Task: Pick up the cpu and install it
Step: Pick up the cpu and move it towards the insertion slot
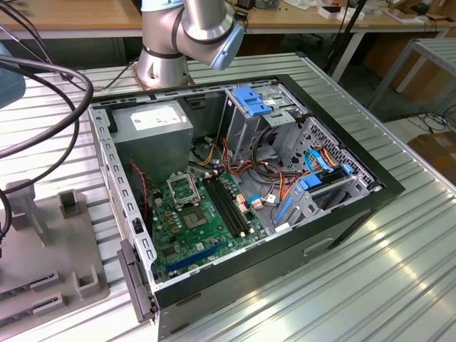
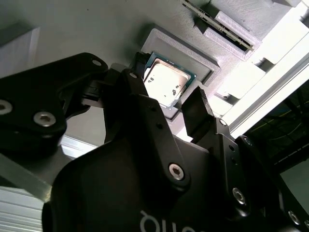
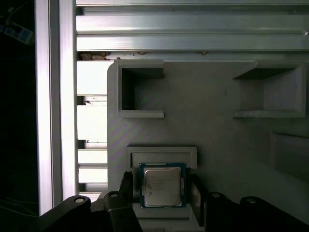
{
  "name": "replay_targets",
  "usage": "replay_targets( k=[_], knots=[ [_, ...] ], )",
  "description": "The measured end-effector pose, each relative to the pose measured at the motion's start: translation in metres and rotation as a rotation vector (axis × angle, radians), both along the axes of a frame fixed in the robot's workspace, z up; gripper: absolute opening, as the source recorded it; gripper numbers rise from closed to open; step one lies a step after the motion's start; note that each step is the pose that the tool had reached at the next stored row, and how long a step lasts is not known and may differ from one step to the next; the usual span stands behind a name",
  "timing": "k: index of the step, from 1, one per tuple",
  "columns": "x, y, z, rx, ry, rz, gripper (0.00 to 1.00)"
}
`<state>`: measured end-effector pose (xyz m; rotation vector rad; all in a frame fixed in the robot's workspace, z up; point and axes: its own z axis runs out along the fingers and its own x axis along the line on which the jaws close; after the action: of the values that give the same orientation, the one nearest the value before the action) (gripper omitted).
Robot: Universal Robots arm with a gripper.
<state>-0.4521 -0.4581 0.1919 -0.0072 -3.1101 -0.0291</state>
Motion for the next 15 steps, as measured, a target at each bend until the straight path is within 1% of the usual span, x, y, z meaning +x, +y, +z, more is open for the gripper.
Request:
replay_targets(
  k=[7,15],
  knots=[
    [0.0016,-0.0001,0.0000,-0.0026,0.0000,0.000,0.58],
    [0.0017,-0.0001,0.0001,-0.0033,0.0001,0.000,0.58]
  ],
)
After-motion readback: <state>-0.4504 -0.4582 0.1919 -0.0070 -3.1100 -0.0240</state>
